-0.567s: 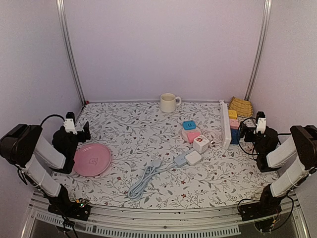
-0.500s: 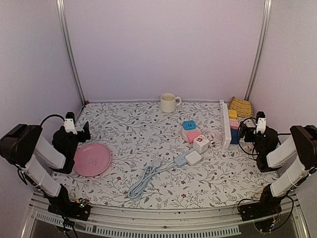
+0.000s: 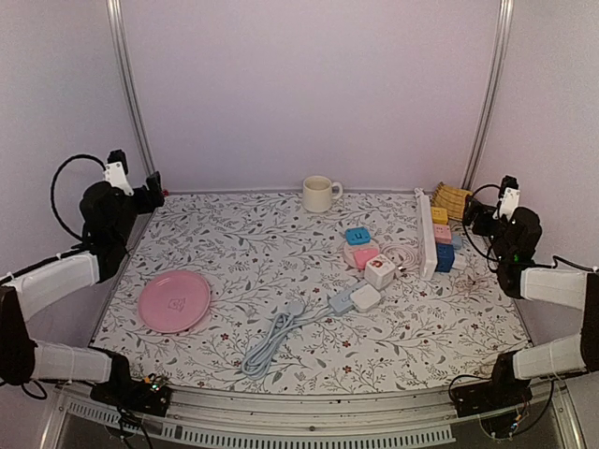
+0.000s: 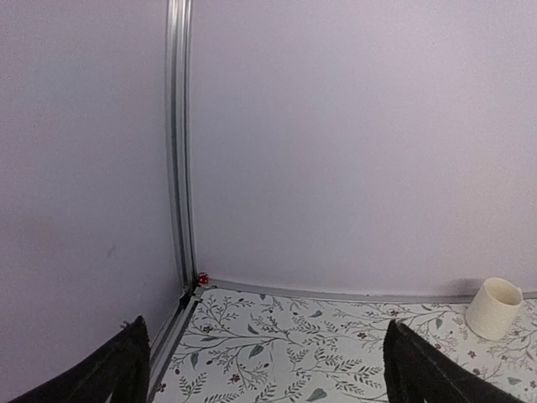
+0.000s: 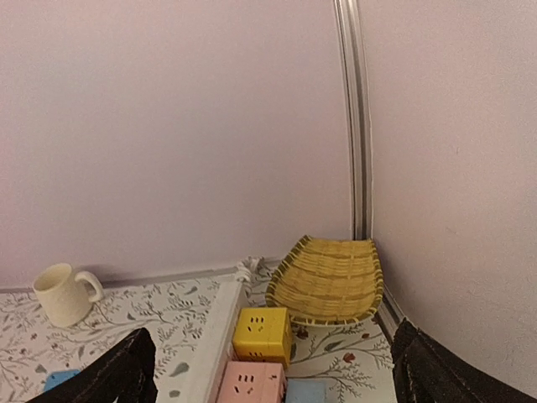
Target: Pull the plug off the socket
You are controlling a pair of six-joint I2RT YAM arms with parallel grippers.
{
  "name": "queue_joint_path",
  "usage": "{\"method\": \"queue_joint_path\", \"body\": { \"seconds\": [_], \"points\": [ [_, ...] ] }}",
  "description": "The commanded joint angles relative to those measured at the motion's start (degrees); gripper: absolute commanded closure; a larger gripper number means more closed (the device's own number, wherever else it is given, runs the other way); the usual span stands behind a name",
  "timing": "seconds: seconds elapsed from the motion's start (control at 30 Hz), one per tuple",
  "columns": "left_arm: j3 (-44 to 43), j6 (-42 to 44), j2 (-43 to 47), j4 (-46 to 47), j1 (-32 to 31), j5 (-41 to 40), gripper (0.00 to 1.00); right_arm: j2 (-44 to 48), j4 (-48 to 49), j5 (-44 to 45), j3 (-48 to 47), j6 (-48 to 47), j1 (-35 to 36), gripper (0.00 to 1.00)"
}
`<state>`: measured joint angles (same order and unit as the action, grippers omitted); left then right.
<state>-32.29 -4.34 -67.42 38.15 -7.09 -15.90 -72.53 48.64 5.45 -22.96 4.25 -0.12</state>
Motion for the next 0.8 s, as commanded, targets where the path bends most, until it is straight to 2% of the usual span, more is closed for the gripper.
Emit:
{"method": "queue_joint_path", "body": {
  "seconds": [0.0,0.1,0.13,0.2,0.3,0.37,0.47,0.57,0.63,0.77],
  "points": [
    [-7.32,-9.16,4.64,-23.85,0.30,5.17,0.03,9.65,-17.39,-3.36,-5.88,9.36,-0.13,0.01],
    [-9.00,-21.64,7.34,-31.00,2.27,0.68,0.03,13.51,-24.69,-0.62,-9.76,11.86,-0.23,0.01],
    [-9.24,-23.14,7.94,-32.15,3.42,3.42,0.03,13.84,-27.16,-0.08,-11.25,13.06,-0.23,0.01],
    [-9.98,-23.21,7.88,-31.83,4.86,10.95,0.03,13.64,-31.32,-0.99,-13.67,14.19,-0.25,0.01],
    [-14.33,-24.54,3.47,-37.80,4.81,15.13,0.03,12.26,-32.50,-5.36,-14.21,14.06,-0.19,0.01],
    [-15.93,-24.78,1.02,-38.80,4.49,17.98,0.03,12.43,-32.69,-7.78,-13.39,17.28,-0.24,0.01],
    [-15.17,-27.00,0.82,-38.02,1.87,18.15,0.03,12.81,-33.17,-13.37,-11.87,21.93,-0.24,0.01],
    [-16.34,-27.41,0.33,-40.32,-3.46,13.23,0.03,11.60,-36.67,-18.94,-12.24,23.67,0.62,0.01],
    [-17.98,-28.80,-0.51,-43.85,-6.35,8.13,0.03,11.29,-40.14,-16.82,-12.82,23.78,3.93,0.01],
    [-18.13,-28.40,1.50,-46.36,-6.86,10.09,0.03,11.46,-42.29,-8.03,-11.47,22.88,15.83,0.01]
  ]
}}
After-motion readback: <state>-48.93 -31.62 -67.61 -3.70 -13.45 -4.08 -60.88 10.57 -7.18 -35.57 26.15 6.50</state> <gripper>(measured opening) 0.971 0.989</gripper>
